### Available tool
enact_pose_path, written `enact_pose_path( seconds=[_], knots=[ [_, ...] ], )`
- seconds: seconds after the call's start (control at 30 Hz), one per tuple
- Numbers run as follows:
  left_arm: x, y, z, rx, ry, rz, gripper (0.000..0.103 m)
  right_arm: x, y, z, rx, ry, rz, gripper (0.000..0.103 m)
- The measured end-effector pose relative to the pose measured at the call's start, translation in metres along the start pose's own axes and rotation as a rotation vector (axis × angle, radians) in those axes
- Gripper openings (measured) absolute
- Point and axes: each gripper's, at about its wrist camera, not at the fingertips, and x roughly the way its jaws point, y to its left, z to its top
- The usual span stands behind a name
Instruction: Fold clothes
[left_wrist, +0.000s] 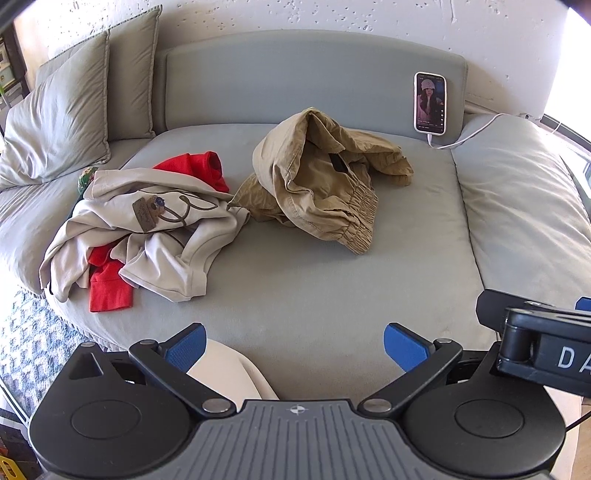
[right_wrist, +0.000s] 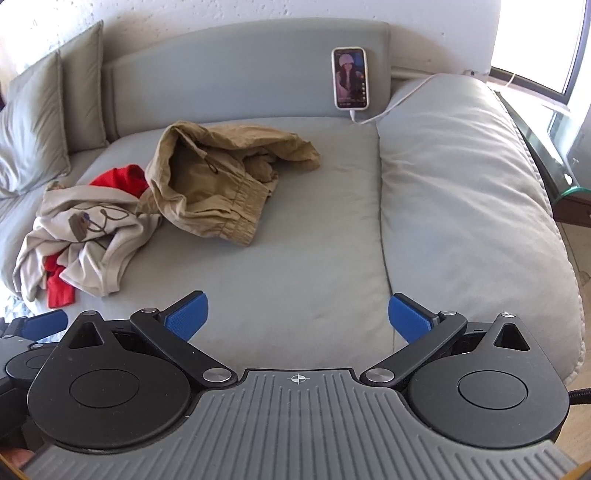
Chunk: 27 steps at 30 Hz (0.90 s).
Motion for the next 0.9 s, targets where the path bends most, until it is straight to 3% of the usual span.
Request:
enact_pose_path(
  seconds=[0.9],
  knots=[
    [0.0013, 0.0026, 0.0016, -0.007, 0.019, 0.006, 0.102, 0.0031, 0.0019, 0.0016, -0.003, 0.011, 0.009, 0.103]
  ],
)
